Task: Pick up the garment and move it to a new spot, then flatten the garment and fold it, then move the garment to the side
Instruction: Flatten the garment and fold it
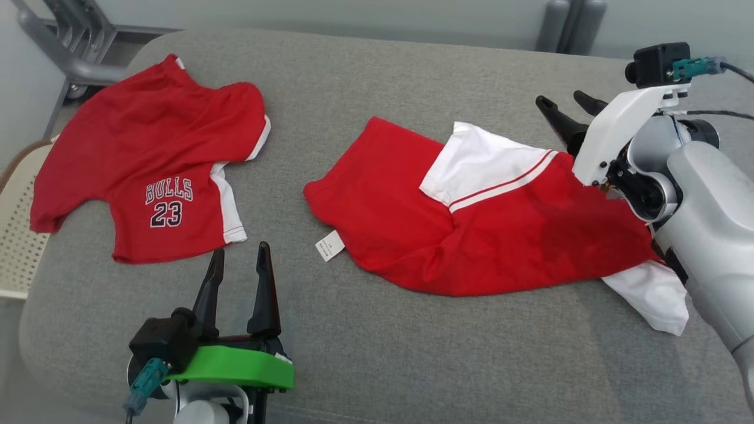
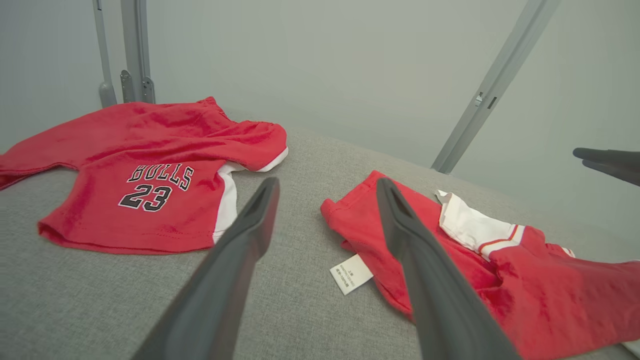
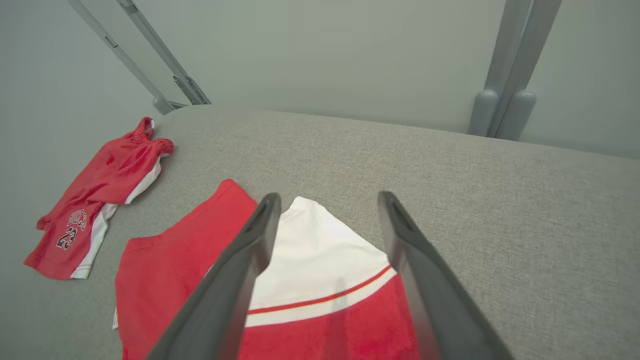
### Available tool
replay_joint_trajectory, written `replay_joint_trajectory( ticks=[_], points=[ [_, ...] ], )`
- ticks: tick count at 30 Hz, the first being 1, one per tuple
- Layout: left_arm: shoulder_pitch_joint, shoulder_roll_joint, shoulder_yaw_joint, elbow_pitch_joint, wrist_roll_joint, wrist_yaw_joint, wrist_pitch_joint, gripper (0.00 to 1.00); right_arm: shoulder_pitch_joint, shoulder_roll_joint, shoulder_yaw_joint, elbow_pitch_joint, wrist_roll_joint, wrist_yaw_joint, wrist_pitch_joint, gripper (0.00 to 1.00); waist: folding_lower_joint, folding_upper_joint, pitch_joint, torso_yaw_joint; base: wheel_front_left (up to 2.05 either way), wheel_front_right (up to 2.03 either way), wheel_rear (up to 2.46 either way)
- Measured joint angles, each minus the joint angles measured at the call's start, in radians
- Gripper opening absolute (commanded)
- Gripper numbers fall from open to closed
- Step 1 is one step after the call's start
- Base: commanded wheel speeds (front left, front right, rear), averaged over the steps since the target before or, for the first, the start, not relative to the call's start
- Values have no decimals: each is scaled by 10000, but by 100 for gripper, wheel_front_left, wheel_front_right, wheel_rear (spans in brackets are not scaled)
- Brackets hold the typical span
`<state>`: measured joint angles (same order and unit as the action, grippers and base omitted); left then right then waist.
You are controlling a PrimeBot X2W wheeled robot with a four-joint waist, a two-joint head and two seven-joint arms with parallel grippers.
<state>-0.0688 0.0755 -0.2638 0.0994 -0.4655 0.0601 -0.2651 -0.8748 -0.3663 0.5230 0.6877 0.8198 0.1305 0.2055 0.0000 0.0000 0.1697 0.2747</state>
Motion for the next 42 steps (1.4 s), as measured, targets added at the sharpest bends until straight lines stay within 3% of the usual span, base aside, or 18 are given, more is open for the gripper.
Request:
replay_joint_trajectory(
  ticks=[12,19,27,35,36,37,38,39,42],
  points=[
    [-407,-230,-326,347,-159,-330,0,100,-1569,-552,337,1990,1524,0,1812,100,0,0,896,1541,0,0,0],
    [-524,-238,-370,201,-502,-157,0,100,-2290,-520,782,2648,1436,0,2441,100,0,0,1396,2290,0,0,0],
    [-596,-240,-535,109,-721,-71,0,100,-2629,-253,1172,3499,1269,0,3039,100,0,0,1822,2815,0,0,0],
    [-595,-245,-477,96,-748,-12,0,100,-2863,-92,1283,4205,1277,6,3444,100,0,0,1886,2916,0,0,0],
    [-595,-245,-483,96,-748,-10,0,100,-2871,-71,1287,4238,1296,6,3452,95,0,0,1882,2912,0,0,0],
    [-595,-245,-491,98,-748,12,0,100,-2877,-50,1300,4261,1312,6,3490,64,0,0,1878,2906,0,0,0],
    [-595,-245,-499,98,-748,12,0,100,-2881,-29,1312,4276,1327,4,3517,24,0,0,1874,2896,0,0,0],
    [-595,-245,-504,100,-750,12,0,100,-2880,-15,1331,4286,1360,4,3568,0,0,0,1868,2885,0,0,0],
    [-595,-245,-499,111,-748,13,0,100,-2869,-8,1358,4251,1442,2,3534,0,0,0,1849,2858,0,0,0]
  ],
)
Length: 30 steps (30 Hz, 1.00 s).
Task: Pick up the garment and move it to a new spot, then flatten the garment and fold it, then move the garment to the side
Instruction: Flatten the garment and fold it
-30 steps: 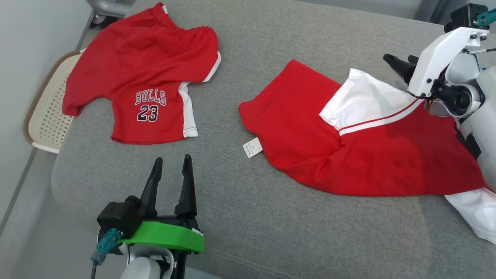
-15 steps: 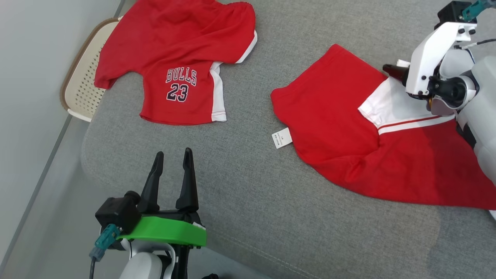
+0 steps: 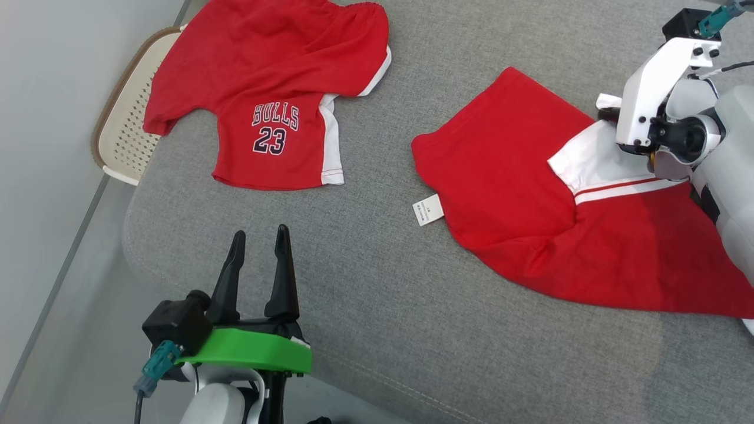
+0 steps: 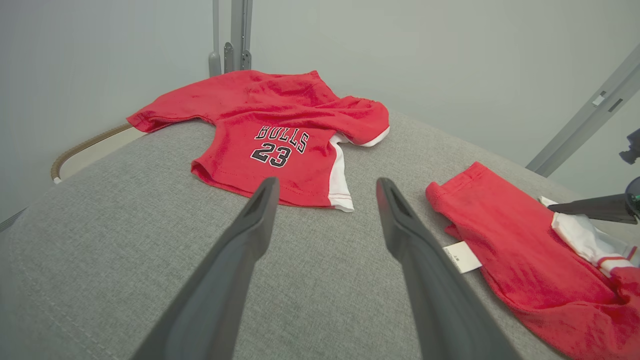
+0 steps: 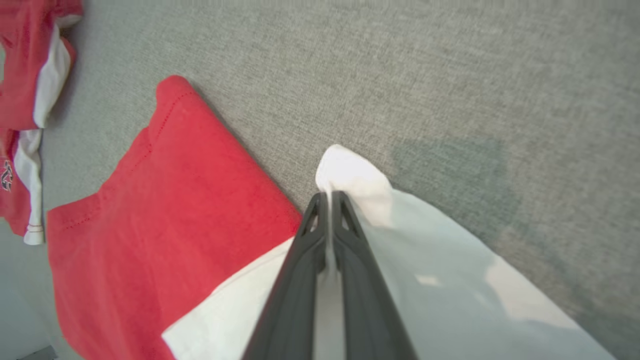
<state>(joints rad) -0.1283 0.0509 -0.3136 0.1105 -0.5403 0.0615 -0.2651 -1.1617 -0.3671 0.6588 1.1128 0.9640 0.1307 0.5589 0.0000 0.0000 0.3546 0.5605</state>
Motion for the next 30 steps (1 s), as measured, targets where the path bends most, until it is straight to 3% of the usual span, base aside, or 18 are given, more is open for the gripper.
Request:
replay_joint_trajectory(
  ticks=[10,16,24,30],
  points=[
    [1,-2,146,132,184,0,0,100,18,19,36,-451,198,0,-1030,0,0,0,-291,-145,0,0,0],
    [67,-8,418,270,621,-67,0,100,422,-50,213,-1463,663,0,-1386,0,0,0,-714,-436,0,0,0],
    [251,326,665,433,926,-142,0,100,1638,-408,767,-3708,1377,0,-2086,0,0,0,-1328,-1362,0,0,0],
    [340,525,706,244,930,-61,192,100,2541,-1104,938,-5108,1657,-2,-2813,0,0,1,-1759,-2282,0,0,0]
  ],
)
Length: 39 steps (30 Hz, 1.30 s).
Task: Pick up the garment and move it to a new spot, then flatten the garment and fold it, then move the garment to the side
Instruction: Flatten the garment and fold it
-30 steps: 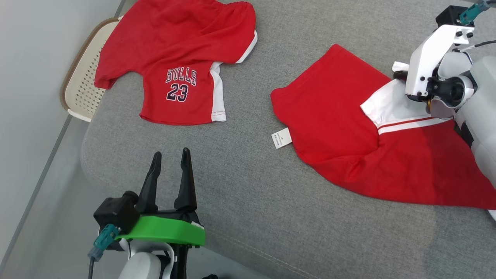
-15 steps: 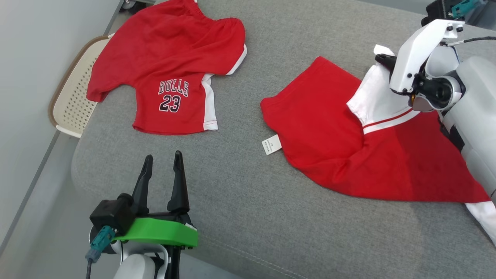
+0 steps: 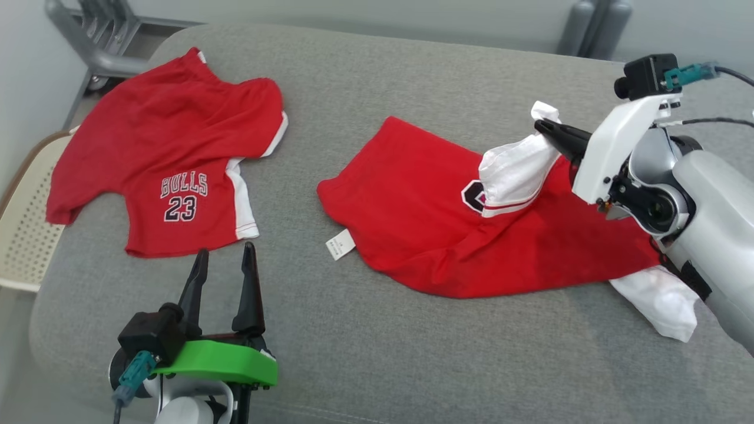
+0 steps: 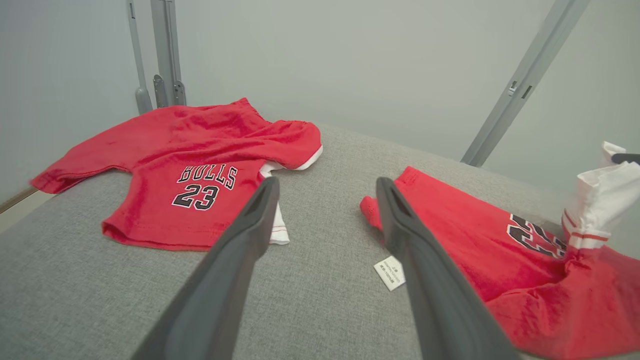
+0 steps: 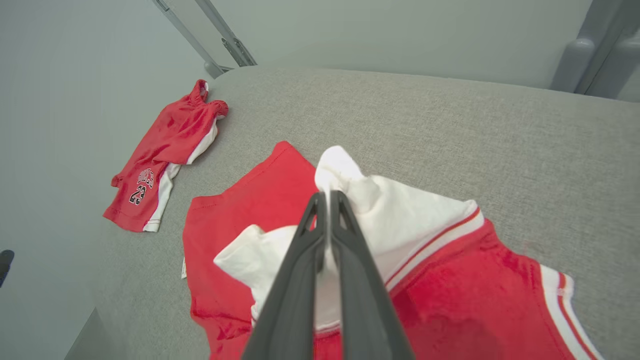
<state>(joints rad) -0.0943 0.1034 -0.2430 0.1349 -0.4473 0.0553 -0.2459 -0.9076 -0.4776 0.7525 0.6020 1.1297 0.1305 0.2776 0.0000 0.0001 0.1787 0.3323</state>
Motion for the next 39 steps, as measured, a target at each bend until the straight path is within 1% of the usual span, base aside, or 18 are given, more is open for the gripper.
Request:
replay_joint_trajectory(
  ticks=[6,10,14,19,23,26,30,34,39],
  points=[
    [171,90,71,-192,-4,151,130,100,1244,-895,-119,-1680,416,2,-552,0,0,0,-361,-852,0,0,0],
    [278,138,75,-318,-12,167,167,100,2271,-1423,-238,-2872,579,2,-913,0,0,1,-579,-1344,0,0,0],
    [383,174,75,-378,-25,242,203,100,3434,-2067,-518,-3503,577,0,-1246,0,0,1,-754,-1778,0,0,0],
    [472,242,84,-418,-82,259,219,100,4708,-2349,-1091,-4111,652,0,-1634,0,0,0,-896,-2264,0,0,0],
    [480,245,69,-418,-107,286,245,100,5781,-2178,-1528,-4462,654,0,-1845,0,0,0,-961,-2584,0,0,0],
    [481,265,59,-397,-146,288,259,100,6499,-1942,-1858,-4414,646,0,-2067,0,0,0,-978,-2772,0,0,0],
    [483,293,48,-324,-184,288,261,100,7325,-1540,-2303,-4109,474,0,-2437,0,0,1,-976,-2947,0,0,0],
    [504,339,61,-270,-228,288,259,100,7801,-1074,-2746,-3806,268,0,-3037,0,0,0,-973,-3075,0,0,0],
    [576,349,23,-217,-284,288,261,100,8144,-412,-2863,-3175,-184,0,-3672,0,0,0,-965,-3177,0,0,0]
  ],
)
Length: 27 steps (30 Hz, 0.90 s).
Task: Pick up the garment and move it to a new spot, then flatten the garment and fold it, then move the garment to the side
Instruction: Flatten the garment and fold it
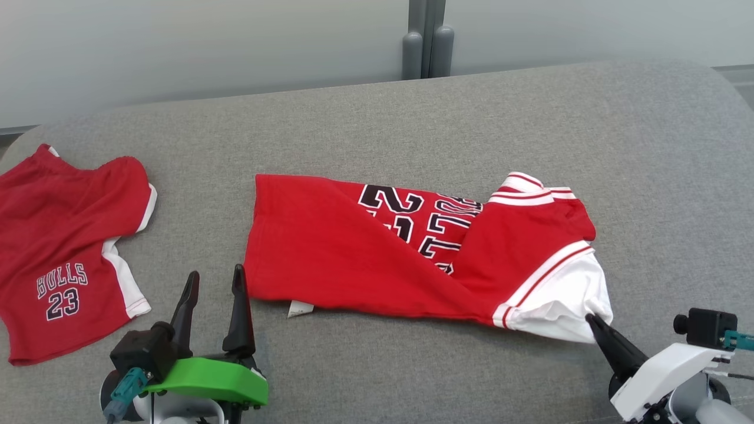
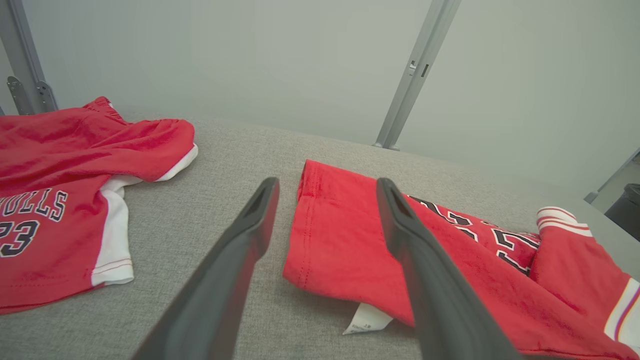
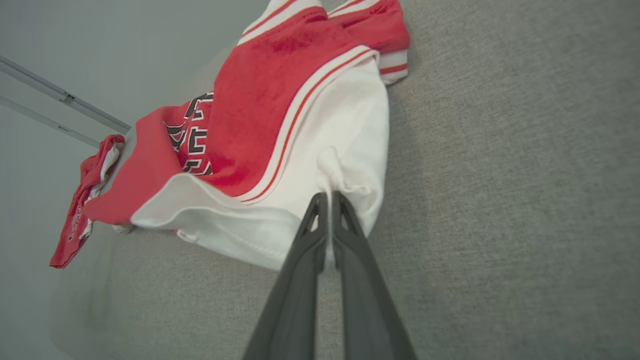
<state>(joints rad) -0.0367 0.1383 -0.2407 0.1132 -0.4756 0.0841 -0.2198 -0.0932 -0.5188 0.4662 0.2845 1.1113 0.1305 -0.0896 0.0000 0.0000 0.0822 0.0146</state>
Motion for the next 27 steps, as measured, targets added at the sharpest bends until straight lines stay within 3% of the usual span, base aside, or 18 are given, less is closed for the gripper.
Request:
replay_joint_trajectory(
  ticks=[3,4,6,7,18,27],
  points=[
    [7,15,-25,21,-17,0,31,100,98,416,23,376,-144,0,-186,0,0,0,35,9,0,0,0],
    [7,23,-23,23,-48,0,31,100,105,537,-4,510,-171,2,-272,28,0,0,49,14,0,0,0],
    [7,42,-10,36,-71,0,31,100,105,648,-29,777,-341,0,-355,63,0,0,60,21,0,0,0],
    [10,48,-4,65,-75,21,33,100,105,688,-50,922,-437,2,-387,100,0,0,49,21,0,0,0],
    [208,161,56,115,-176,134,77,100,332,945,-1116,1749,-1453,0,-918,100,0,0,-237,-32,0,0,0],
    [294,282,107,-35,-222,232,81,100,380,1279,-2127,901,-2629,2,-1206,100,0,0,-344,-168,0,0,0]
  ],
)
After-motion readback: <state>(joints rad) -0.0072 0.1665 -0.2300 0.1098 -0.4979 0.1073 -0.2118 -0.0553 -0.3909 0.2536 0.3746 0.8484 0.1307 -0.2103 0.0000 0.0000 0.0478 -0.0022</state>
